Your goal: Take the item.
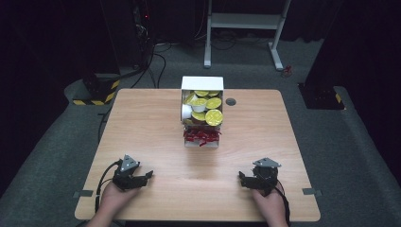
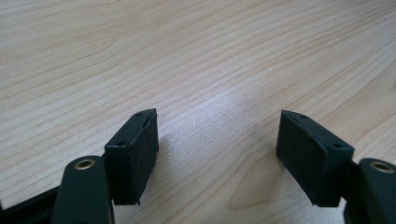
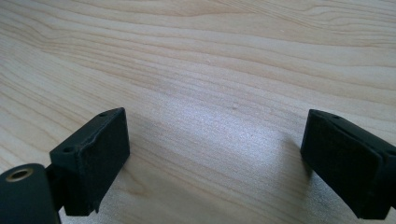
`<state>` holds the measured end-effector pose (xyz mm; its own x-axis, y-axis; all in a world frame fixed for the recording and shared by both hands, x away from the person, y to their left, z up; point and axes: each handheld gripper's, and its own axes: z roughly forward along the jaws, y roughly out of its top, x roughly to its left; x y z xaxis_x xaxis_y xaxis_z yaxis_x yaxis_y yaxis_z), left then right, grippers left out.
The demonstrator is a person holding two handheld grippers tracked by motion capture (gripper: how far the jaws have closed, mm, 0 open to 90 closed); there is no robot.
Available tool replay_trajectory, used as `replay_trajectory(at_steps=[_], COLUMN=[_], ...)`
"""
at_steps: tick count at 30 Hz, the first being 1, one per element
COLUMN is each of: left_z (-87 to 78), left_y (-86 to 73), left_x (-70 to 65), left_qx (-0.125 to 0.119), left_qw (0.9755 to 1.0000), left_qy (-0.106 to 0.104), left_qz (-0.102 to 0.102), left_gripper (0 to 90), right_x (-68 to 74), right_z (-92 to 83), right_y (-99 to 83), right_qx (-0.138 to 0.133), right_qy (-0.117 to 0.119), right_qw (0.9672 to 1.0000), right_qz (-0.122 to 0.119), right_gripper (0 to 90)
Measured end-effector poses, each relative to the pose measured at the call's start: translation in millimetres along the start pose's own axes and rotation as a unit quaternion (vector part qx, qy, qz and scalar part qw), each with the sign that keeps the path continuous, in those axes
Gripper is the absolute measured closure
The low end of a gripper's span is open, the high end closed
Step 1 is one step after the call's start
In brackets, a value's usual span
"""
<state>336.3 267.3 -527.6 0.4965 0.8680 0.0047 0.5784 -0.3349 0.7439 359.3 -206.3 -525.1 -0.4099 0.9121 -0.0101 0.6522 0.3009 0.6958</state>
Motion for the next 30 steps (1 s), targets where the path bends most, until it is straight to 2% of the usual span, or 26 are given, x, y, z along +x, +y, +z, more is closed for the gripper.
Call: replay_trajectory(at_steps=[5, 10, 12, 16, 18, 23, 26, 28, 29, 30], left_z=[-0.2, -0.6, -2.0, -2.8, -4.0, -6.1, -12.6, -21.4, -21.4, -27.3], left_y=[0.5, 0.3, 0.1, -0.3, -0.2, 3.4, 10.3, 20.4, 20.4, 28.2], left_x=[1.4, 3.0, 5.5, 7.9, 7.9, 8.0, 7.7, 7.5, 7.5, 7.7], left_qx=[0.001, -0.003, -0.004, -0.009, -0.016, -0.021, -0.034, -0.061, -0.061, -0.077], left_qw=[1.0, 1.0, 0.9998, 0.9994, 0.9991, 0.9992, 0.9988, 0.9972, 0.9972, 0.9961], left_qy=[0.0, 0.001, 0.0, -0.004, 0.001, 0.002, -0.003, -0.012, -0.012, -0.01], left_qz=[0.0, -0.008, -0.021, -0.035, -0.039, -0.034, -0.036, -0.043, -0.043, -0.042], left_gripper=[31.0, 33.2, 36.9, 42.6, 43.2, 43.0, 43.5, 44.5, 44.8, 44.8], right_x=[0.0, 0.2, 0.5, 0.4, 0.5, 0.5, 0.6, 0.4, 0.4, 0.5], right_z=[0.2, 0.2, 0.1, 0.2, 0.1, 0.0, 0.0, 0.1, 0.1, 0.0], right_y=[-0.1, 0.0, -0.1, 0.0, 0.0, 0.1, 0.1, 0.1, 0.1, 0.1], right_qx=[-0.001, -0.001, -0.001, -0.001, -0.001, 0.0, 0.0, 0.0, 0.0, 0.0], right_qy=[0.0, -0.001, -0.002, -0.001, -0.002, -0.001, -0.001, -0.001, -0.001, -0.001], right_qw=[1.0, 1.0, 1.0, 1.0, 1.0, 1.0, 1.0, 1.0, 1.0, 1.0], right_qz=[0.0, 0.001, 0.003, 0.002, 0.003, 0.003, 0.003, 0.002, 0.002, 0.003], right_gripper=[7.9, 8.0, 8.0, 8.0, 8.0, 8.0, 8.0, 8.0, 8.0, 8.0])
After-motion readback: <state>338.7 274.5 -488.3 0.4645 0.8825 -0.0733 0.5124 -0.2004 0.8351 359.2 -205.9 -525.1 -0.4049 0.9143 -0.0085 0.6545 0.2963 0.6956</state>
